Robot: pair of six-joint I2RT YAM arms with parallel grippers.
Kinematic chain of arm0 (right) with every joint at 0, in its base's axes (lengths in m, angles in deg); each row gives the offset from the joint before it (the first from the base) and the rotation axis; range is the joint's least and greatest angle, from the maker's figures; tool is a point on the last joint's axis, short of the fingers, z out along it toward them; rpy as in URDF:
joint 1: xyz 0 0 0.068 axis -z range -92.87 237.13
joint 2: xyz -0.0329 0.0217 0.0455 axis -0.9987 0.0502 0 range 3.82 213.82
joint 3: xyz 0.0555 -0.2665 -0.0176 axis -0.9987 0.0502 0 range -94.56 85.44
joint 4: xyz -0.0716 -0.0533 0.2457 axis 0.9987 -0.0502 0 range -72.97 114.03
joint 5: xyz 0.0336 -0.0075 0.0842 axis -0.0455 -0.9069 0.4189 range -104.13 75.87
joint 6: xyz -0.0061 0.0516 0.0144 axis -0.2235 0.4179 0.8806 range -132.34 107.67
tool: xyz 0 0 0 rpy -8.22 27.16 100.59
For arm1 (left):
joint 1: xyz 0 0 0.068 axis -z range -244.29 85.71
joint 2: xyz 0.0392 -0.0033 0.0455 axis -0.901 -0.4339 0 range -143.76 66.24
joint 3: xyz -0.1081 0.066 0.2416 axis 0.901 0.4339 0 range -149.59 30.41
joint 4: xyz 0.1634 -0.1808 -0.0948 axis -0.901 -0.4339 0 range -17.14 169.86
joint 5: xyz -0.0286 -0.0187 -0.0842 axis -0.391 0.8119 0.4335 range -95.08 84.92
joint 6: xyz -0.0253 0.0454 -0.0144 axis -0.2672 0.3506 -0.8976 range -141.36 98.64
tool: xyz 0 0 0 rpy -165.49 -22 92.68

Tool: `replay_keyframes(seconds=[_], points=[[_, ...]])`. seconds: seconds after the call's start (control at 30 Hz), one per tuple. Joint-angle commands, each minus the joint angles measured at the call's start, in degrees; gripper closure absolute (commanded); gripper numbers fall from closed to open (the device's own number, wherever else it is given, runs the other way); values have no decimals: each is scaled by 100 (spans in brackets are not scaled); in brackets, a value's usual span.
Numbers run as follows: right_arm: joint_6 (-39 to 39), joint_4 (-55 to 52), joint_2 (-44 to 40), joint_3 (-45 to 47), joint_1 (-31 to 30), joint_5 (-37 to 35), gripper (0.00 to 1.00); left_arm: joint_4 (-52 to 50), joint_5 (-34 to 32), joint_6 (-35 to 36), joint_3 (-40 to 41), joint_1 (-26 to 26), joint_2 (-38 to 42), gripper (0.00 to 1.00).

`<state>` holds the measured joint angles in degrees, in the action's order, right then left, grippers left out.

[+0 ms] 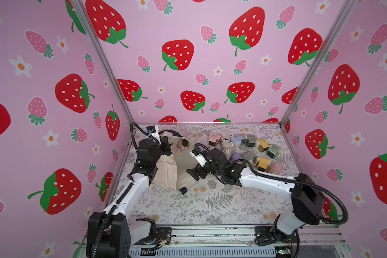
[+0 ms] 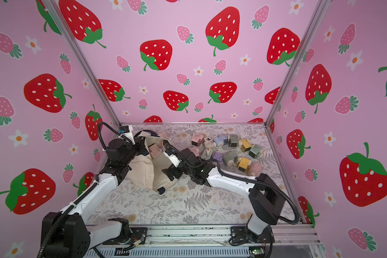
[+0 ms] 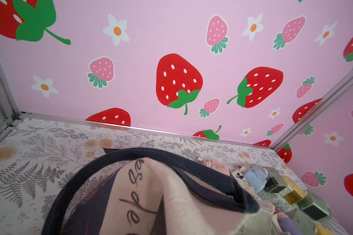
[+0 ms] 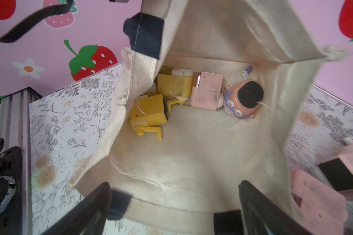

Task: Take out the pencil sharpeners from the tote bags
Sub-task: Place the pencil sharpener at the center of the board, then pick up the pencil sharpener from the canvas bag.

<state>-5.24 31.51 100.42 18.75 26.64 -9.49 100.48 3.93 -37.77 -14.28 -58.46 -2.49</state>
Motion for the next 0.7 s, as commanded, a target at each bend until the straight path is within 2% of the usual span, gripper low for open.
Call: replay_keyframes(seconds=[0.0,0.23,0.43,0.67], points=[[108,154,600,-420,-33,122,3,520,458,-16,-431,14,70,100],[347,121,2010,-1497,-24,-13,5,481,482,-3,-440,15,72,100],[555,563,2800,-2058,-74,806,6,478,496,-3,-471,11,36,100],[431,550,3709,-3270,-416,1594,7,434,524,-3,-451,10,111,100]])
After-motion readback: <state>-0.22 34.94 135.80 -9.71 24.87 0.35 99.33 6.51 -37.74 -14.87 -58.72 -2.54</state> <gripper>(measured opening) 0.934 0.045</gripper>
